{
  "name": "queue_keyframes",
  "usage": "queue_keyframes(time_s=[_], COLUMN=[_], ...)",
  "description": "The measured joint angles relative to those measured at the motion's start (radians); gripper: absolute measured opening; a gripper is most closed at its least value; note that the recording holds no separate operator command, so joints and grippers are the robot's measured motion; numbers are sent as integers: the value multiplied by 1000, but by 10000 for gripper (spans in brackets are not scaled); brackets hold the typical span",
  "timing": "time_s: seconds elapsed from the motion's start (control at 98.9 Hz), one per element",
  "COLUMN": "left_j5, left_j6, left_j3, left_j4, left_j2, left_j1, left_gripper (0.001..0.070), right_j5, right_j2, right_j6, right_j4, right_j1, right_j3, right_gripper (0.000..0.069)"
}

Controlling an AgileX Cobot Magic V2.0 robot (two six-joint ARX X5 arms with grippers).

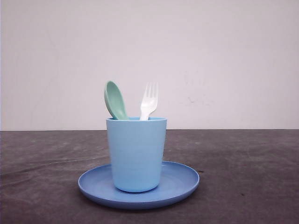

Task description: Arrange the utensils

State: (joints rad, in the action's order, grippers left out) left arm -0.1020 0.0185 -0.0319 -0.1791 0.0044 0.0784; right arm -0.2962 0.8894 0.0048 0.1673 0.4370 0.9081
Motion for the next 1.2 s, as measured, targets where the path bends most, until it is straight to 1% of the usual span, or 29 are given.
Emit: queue_keyframes(time_s=[0.162,0.273,0.344,0.415,0.486,0.627,0.819,0.931,1.012,1.153,1.204], left_j5=[0,0,0,0,0,0,0,0,0,0,0], left_j6=[0,0,0,0,0,0,0,0,0,0,0], left_j3=[0,0,0,0,0,0,0,0,0,0,0], left_j4=[0,0,0,0,0,0,0,0,0,0,0], left_j2=[0,0,0,0,0,0,0,0,0,0,0], left_j1=[0,0,0,0,0,0,0,0,0,0,0], left_gripper=[24,24,24,24,24,24,24,24,24,24,24], right_j5=[65,92,93,102,134,191,199,200,199,201,203], right_j2=[-13,-59,-92,-135,-199,-398,-678,-809,-870,-887,-884], right_j6=[-8,-9,-9,-9,-9,-8,-8,-8,-8,-8,-8], right_j4=[0,-5,-13,-31,-73,-166,-162,-114,-64,0,3], right_j1=[-252,-360,-399,-419,-424,-431,-454,-466,-471,-472,-472], right_j3=[-11,-65,-120,-196,-295,-521,-766,-843,-872,-892,-892], right_gripper=[9,9,9,9,9,9,9,9,9,9,9])
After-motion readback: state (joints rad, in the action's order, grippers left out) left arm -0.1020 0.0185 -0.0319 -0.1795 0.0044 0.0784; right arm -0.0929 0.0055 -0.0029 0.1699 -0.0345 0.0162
